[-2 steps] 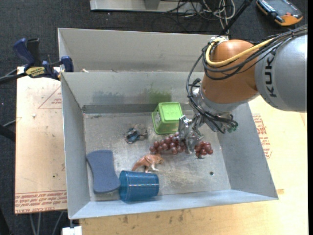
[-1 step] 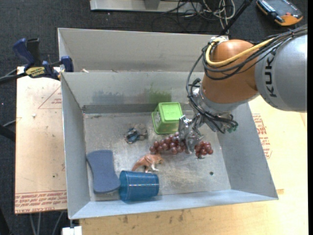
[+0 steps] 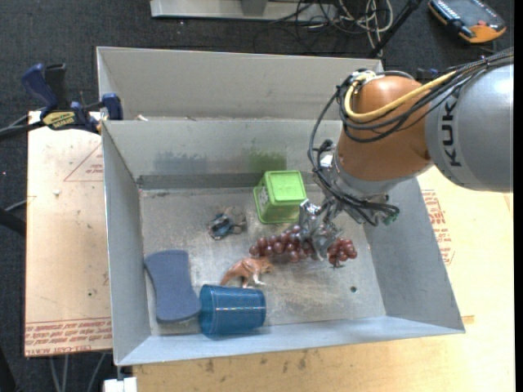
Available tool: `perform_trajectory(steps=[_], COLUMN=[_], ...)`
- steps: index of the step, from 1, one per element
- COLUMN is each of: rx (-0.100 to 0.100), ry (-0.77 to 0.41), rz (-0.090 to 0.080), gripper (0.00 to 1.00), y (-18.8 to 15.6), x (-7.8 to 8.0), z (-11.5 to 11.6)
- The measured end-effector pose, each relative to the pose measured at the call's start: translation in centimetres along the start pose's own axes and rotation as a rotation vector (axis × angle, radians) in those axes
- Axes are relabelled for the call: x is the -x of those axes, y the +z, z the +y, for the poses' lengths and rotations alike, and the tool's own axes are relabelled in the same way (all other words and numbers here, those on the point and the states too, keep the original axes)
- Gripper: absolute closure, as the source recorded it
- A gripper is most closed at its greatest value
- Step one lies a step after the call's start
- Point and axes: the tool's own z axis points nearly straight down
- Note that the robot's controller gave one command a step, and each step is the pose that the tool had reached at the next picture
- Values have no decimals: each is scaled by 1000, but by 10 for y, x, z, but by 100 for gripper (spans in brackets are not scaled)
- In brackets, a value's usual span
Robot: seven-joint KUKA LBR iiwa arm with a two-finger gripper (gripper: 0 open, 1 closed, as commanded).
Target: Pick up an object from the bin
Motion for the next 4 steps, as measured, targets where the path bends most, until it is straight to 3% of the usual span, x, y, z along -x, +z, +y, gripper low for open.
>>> perform_trajectory(steps=[1, 2, 3, 4], rx=[11, 3, 7, 10], ry=[-186, -230, -215, -205], rz=[11, 4, 5, 10], gripper=[100, 100, 100, 100], y=[23, 13, 9, -34], x=[-5, 7, -1, 8], z=[-11, -7, 0, -6])
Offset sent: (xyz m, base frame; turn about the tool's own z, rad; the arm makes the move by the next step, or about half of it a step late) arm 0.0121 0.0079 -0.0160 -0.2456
